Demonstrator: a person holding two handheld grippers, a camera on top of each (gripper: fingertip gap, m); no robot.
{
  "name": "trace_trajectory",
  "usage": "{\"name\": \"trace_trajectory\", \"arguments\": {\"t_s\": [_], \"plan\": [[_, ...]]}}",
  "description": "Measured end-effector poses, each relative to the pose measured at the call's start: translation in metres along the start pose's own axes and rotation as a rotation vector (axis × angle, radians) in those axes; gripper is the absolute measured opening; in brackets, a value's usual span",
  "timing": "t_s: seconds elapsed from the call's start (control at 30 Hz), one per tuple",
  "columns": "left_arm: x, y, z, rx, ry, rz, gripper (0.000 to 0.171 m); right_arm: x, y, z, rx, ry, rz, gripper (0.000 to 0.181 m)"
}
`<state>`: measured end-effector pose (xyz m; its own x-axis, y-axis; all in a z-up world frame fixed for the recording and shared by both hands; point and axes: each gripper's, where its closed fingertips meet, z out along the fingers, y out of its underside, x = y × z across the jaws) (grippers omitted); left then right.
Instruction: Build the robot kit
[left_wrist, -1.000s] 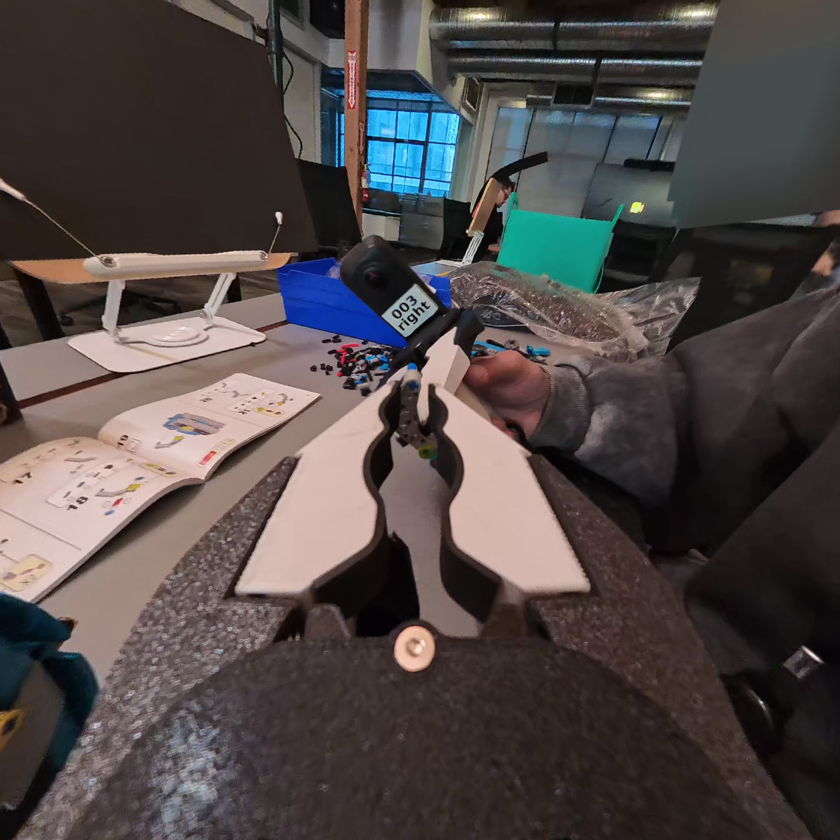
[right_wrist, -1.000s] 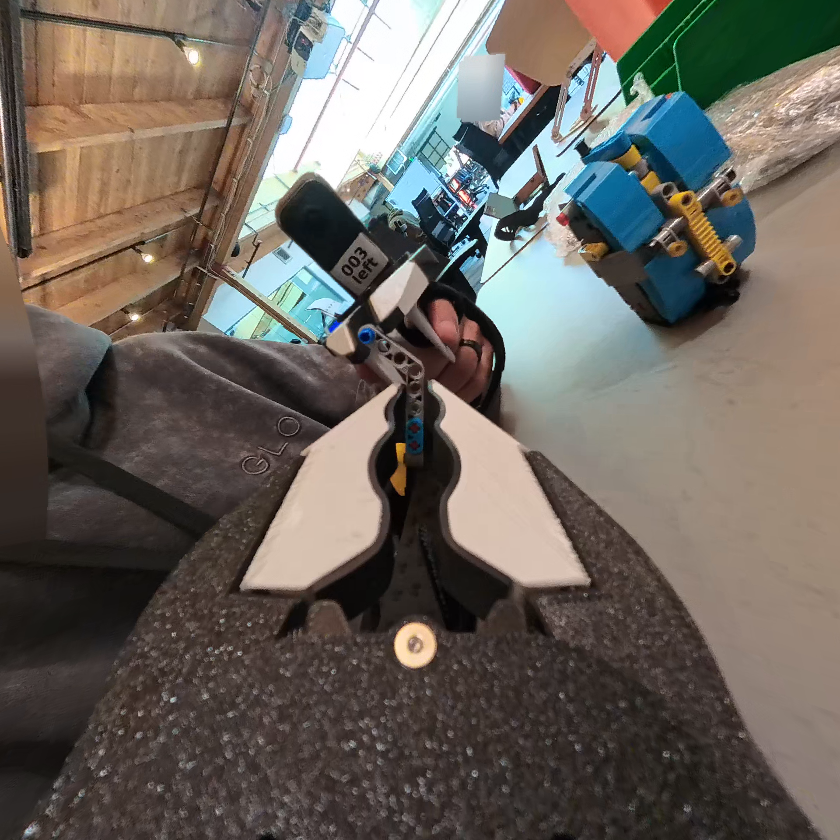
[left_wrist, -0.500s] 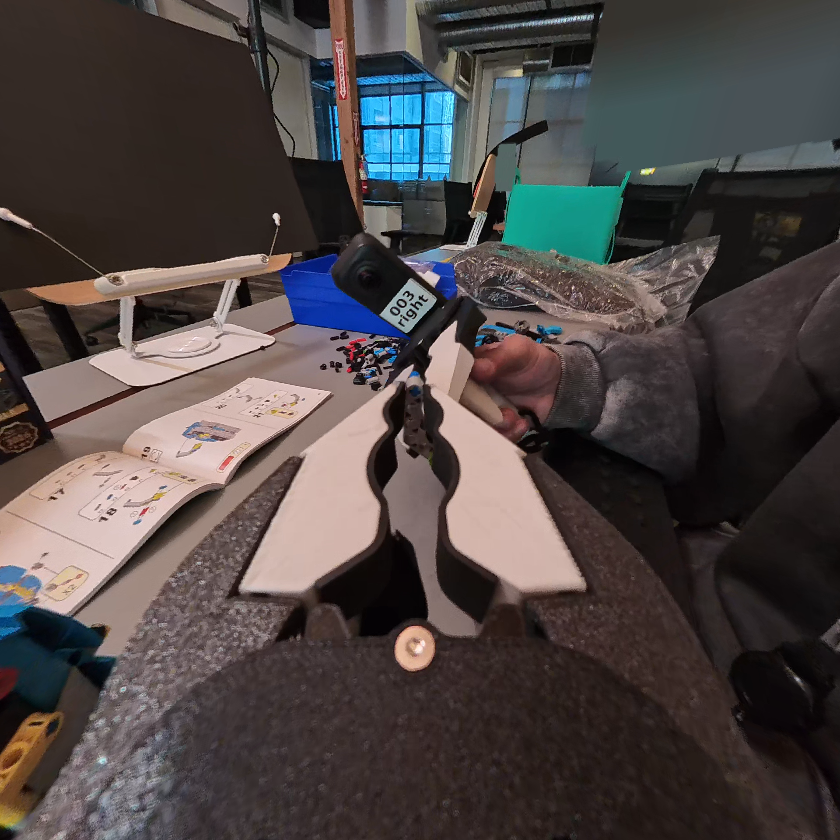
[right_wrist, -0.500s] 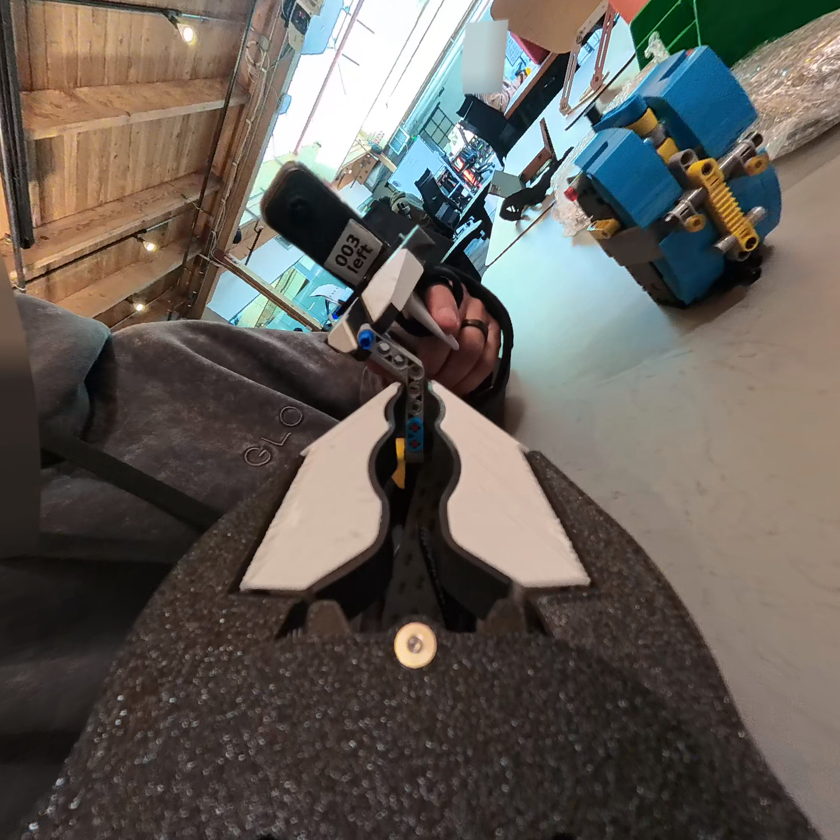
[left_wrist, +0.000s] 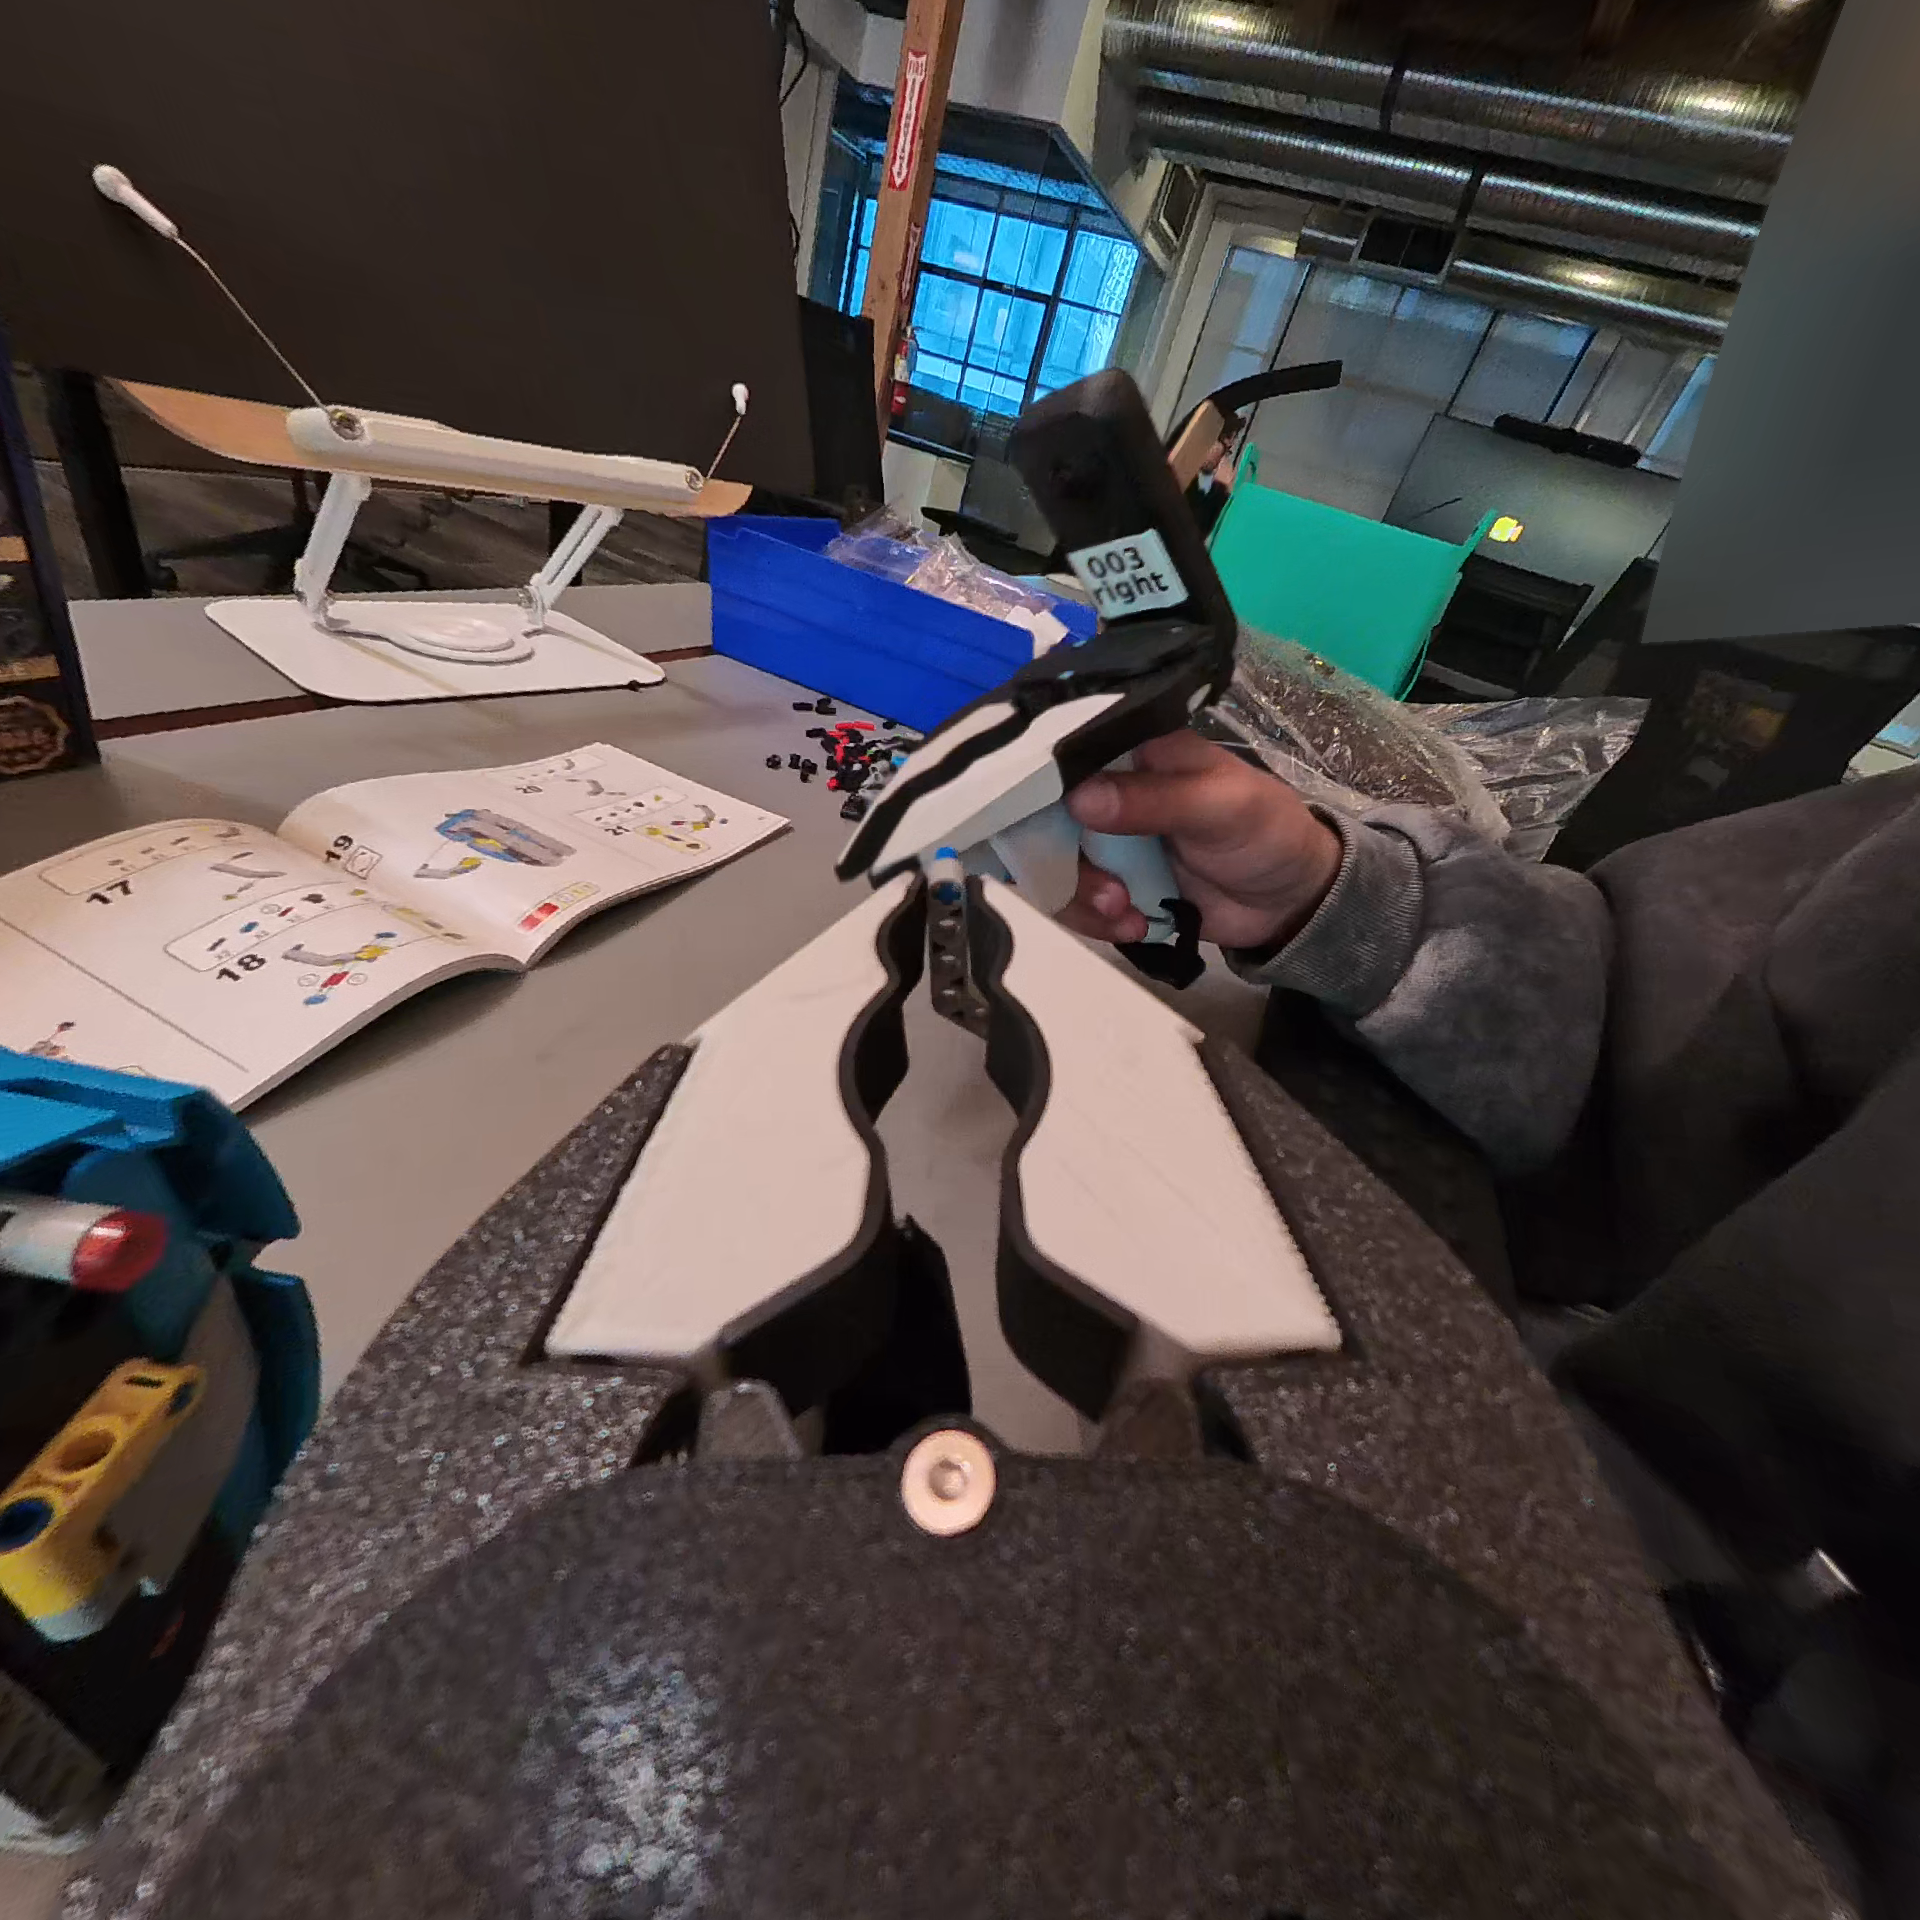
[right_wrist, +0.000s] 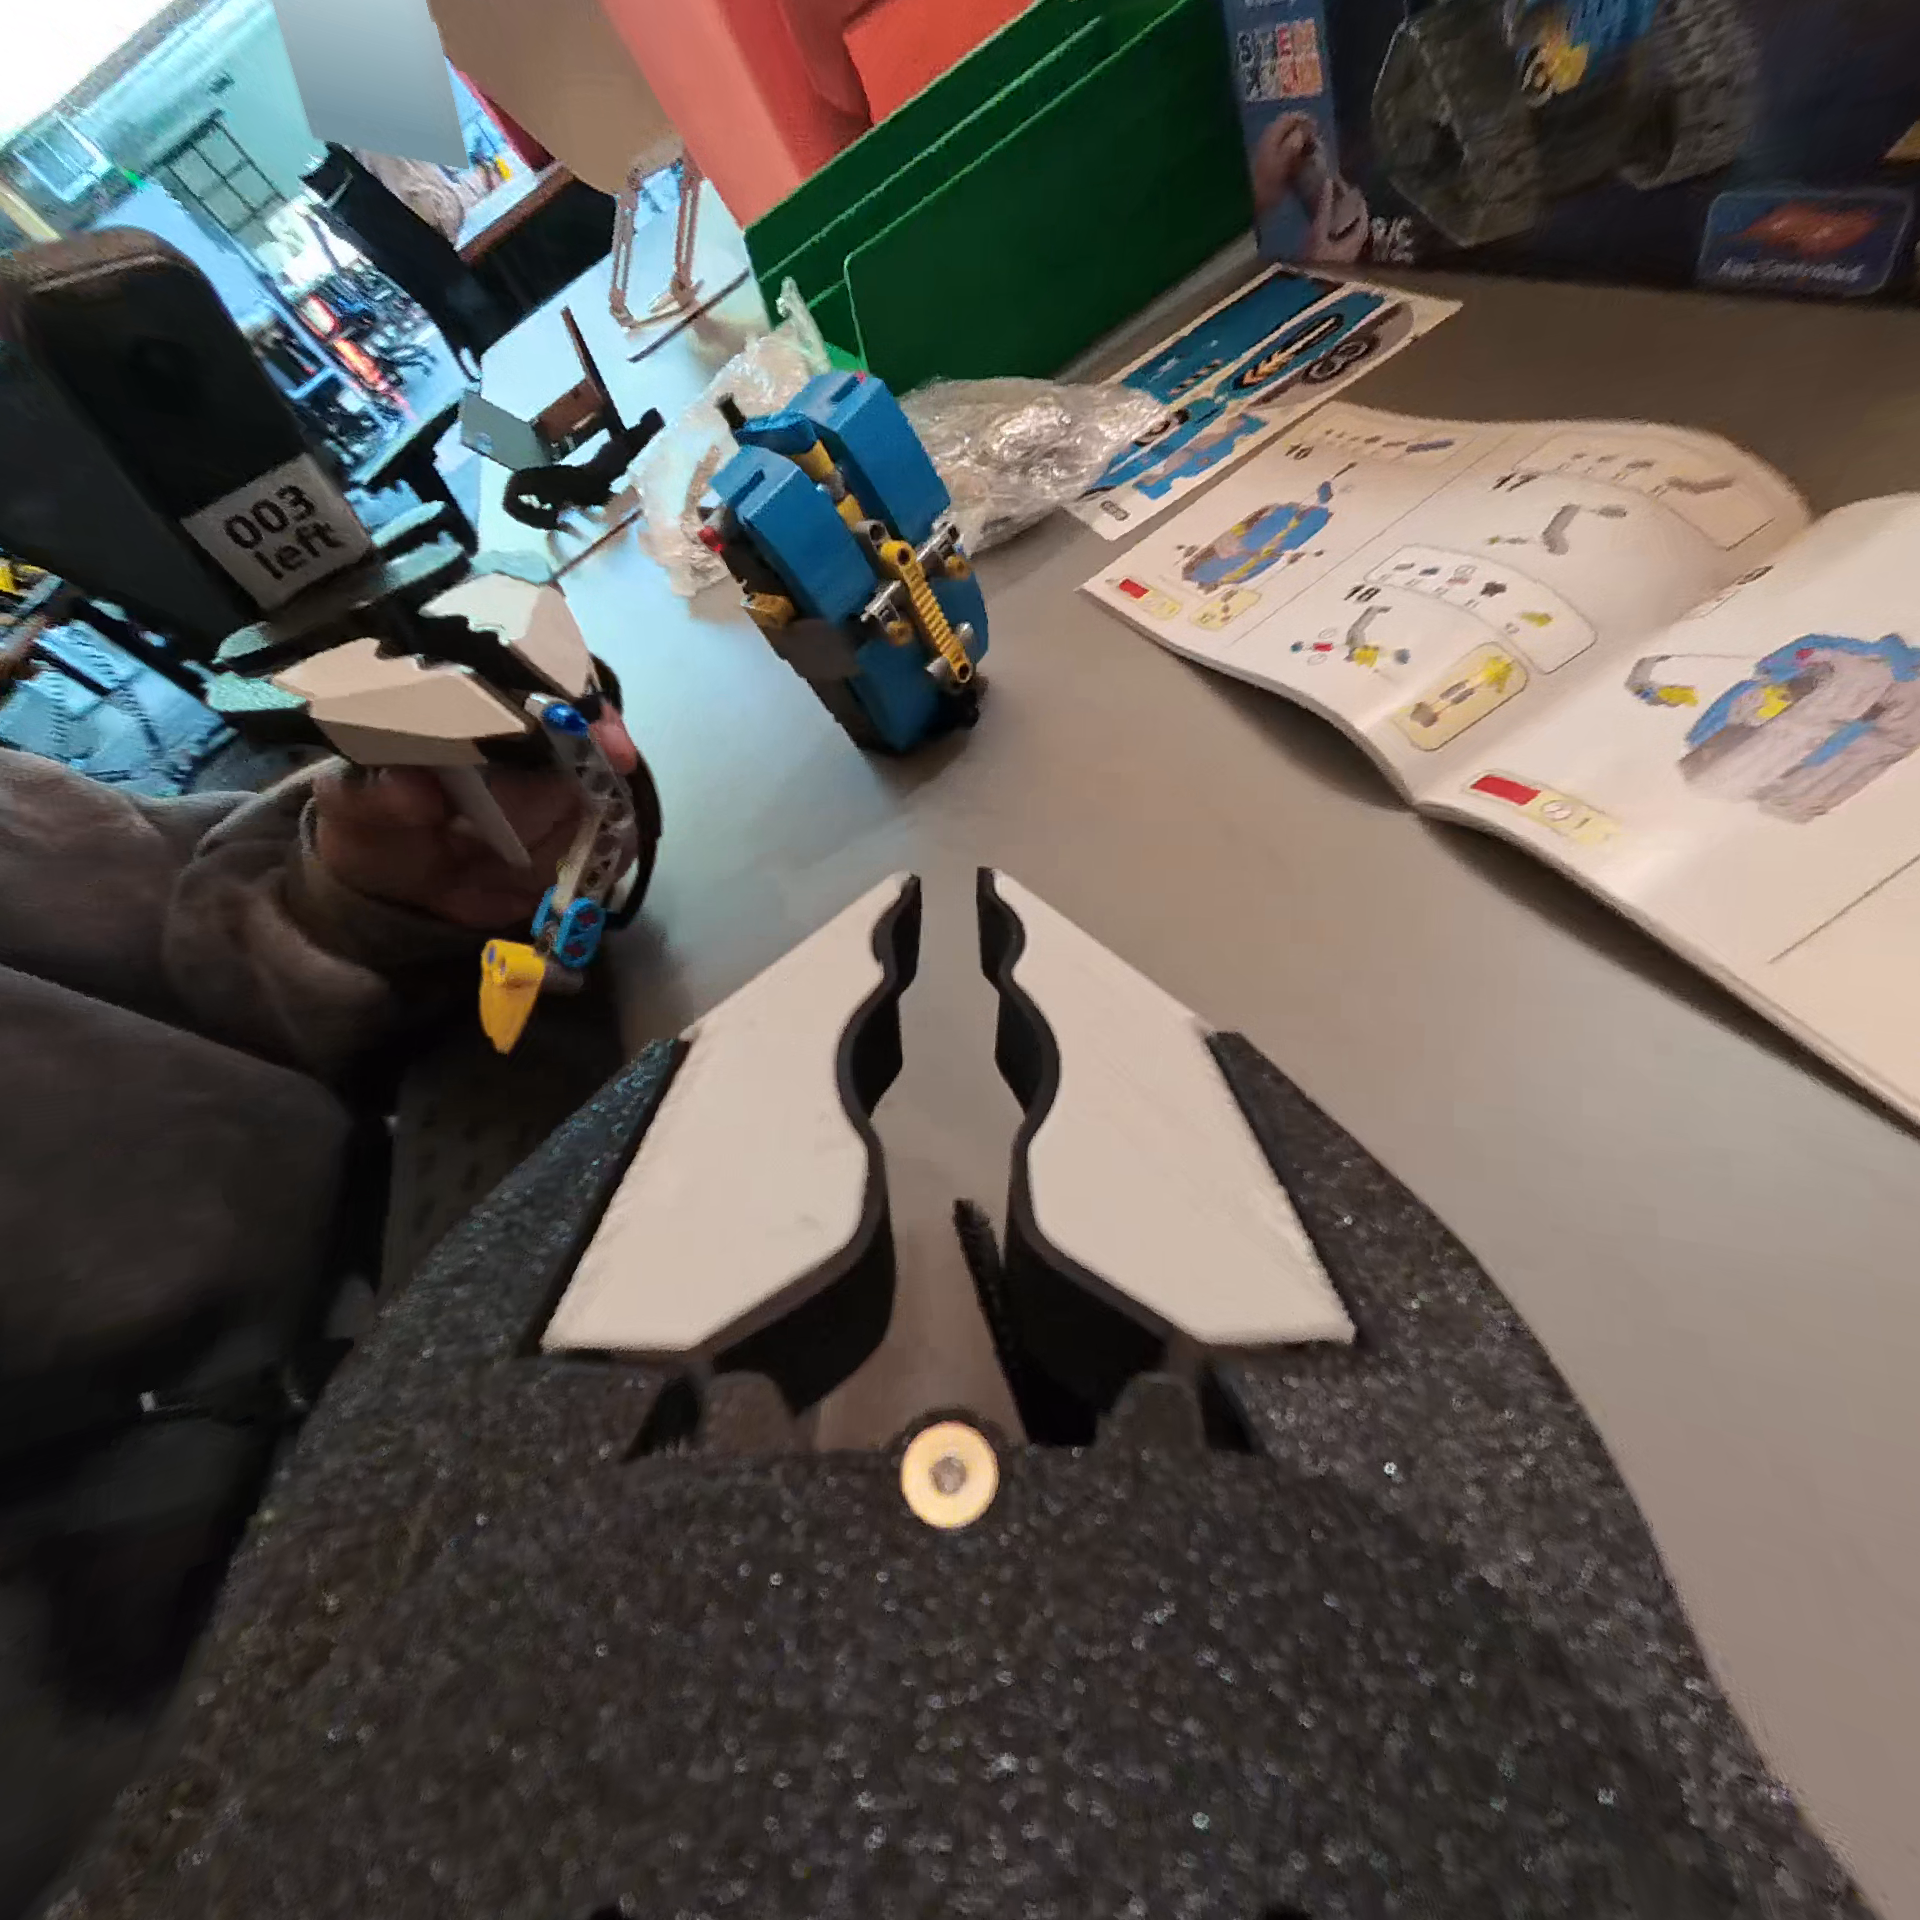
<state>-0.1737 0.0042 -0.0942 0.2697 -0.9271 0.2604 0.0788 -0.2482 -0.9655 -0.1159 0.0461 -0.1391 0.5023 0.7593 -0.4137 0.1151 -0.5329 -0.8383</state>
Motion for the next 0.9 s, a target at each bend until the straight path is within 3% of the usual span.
{"name": "trace_trajectory", "arguments": {"t_s": [0.37, 0.43, 0.53, 0.63, 0.77, 0.9], "plan": [[0.000, -0.009, -0.018, 0.029, 0.024, 0.050, 0.007, 0.013, 0.020, 0.011, -0.081, -0.004, 0.045, 0.009], [0.004, -0.022, -0.036, 0.077, 0.041, 0.109, 0.007, 0.017, 0.019, 0.011, -0.066, -0.004, 0.060, 0.009], [-0.020, -0.038, -0.075, 0.050, -0.068, 0.214, 0.007, 0.024, 0.020, 0.012, -0.054, -0.009, 0.106, 0.009], [-0.047, -0.044, -0.117, 0.003, -0.124, 0.162, 0.007, 0.024, 0.021, 0.017, -0.052, -0.033, 0.129, 0.010], [-0.094, -0.015, -0.148, -0.189, -0.217, 0.072, 0.007, -0.008, 0.014, 0.031, -0.047, -0.173, 0.010, 0.040], [-0.114, 0.006, -0.142, -0.272, -0.079, -0.107, 0.007, -0.035, -0.002, 0.057, -0.006, -0.276, -0.303, 0.071]]}}
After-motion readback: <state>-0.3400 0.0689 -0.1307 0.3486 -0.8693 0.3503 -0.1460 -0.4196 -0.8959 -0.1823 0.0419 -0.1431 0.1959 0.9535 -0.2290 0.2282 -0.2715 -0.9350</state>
